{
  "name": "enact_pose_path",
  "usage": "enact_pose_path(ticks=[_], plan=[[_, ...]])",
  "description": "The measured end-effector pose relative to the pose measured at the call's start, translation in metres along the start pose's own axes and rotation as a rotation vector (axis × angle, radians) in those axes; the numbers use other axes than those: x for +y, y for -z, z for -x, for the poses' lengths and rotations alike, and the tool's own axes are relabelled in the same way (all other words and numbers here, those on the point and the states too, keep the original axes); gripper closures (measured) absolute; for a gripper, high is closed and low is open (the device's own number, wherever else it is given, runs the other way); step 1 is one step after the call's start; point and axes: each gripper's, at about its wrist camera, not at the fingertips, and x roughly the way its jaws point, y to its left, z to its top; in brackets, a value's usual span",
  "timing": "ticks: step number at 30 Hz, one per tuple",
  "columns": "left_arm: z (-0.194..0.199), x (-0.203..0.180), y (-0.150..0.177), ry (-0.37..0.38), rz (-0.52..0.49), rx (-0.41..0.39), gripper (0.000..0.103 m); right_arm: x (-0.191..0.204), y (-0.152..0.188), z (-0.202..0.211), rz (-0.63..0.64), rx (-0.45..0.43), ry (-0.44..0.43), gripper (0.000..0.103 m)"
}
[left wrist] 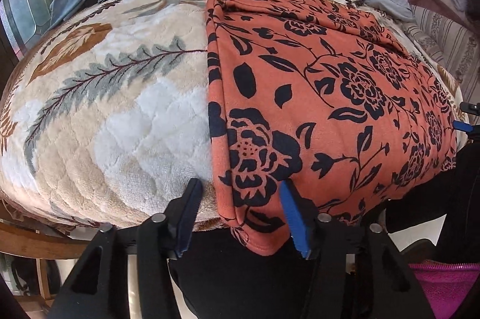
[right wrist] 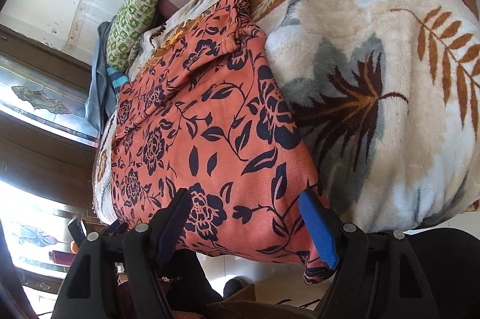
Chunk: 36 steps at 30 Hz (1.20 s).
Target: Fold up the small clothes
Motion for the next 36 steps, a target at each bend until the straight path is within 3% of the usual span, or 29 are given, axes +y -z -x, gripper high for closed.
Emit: enact_pose_path(ticks=[1, 2, 8, 11, 14, 16, 21, 25, 27, 28, 31, 34, 36], plan=[[0.001, 0.001, 0.000, 0.034, 0.003, 0.000, 0.066, 0.001, -0.001, -0.002, -0.002, 0.001, -0.002, 0.026], [0.002, 0.002, 0.001, 0.059, 0.005, 0.001, 0.069, 0.001, 0.000, -0.002, -0.002, 0.002, -0.002, 0.026], [0.007, -0.005, 0.004, 0.162, -0.021, -0.003, 0.069, 0.000, 0.001, -0.002, -0.004, 0.001, 0.001, 0.026], [-0.001, -0.008, 0.001, 0.103, -0.006, 0.029, 0.069, -0.001, 0.001, -0.002, -0.008, 0.009, -0.001, 0.026], [-0.009, -0.003, 0.002, 0.111, 0.032, 0.068, 0.064, -0.006, 0.001, -0.004, -0.028, 0.028, -0.003, 0.026], [-0.012, -0.010, 0.004, 0.107, -0.004, 0.093, 0.058, -0.007, 0.002, -0.004, -0.029, 0.036, -0.002, 0.026], [-0.021, -0.027, 0.004, 0.069, -0.073, 0.138, 0.059, -0.012, 0.003, 0.000, 0.000, 0.031, 0.068, 0.026], [-0.026, -0.029, 0.001, 0.072, -0.078, 0.149, 0.075, -0.027, 0.003, 0.019, -0.015, -0.020, 0.100, 0.026], [-0.027, -0.026, -0.001, 0.100, -0.048, 0.149, 0.074, -0.041, 0.003, 0.021, -0.055, -0.018, 0.077, 0.026], [-0.026, -0.020, 0.001, 0.112, -0.039, 0.154, 0.074, -0.047, 0.004, 0.018, -0.076, -0.003, 0.058, 0.026], [-0.028, -0.022, 0.004, 0.138, -0.026, 0.181, 0.052, -0.053, 0.012, -0.001, -0.089, 0.060, 0.023, 0.026], [-0.028, -0.038, 0.007, 0.127, -0.093, 0.170, 0.048, -0.044, 0.021, -0.007, -0.034, 0.077, 0.087, 0.034], [-0.034, -0.043, 0.008, 0.095, -0.120, 0.196, 0.062, -0.043, 0.024, -0.008, -0.018, 0.089, 0.166, 0.054]])
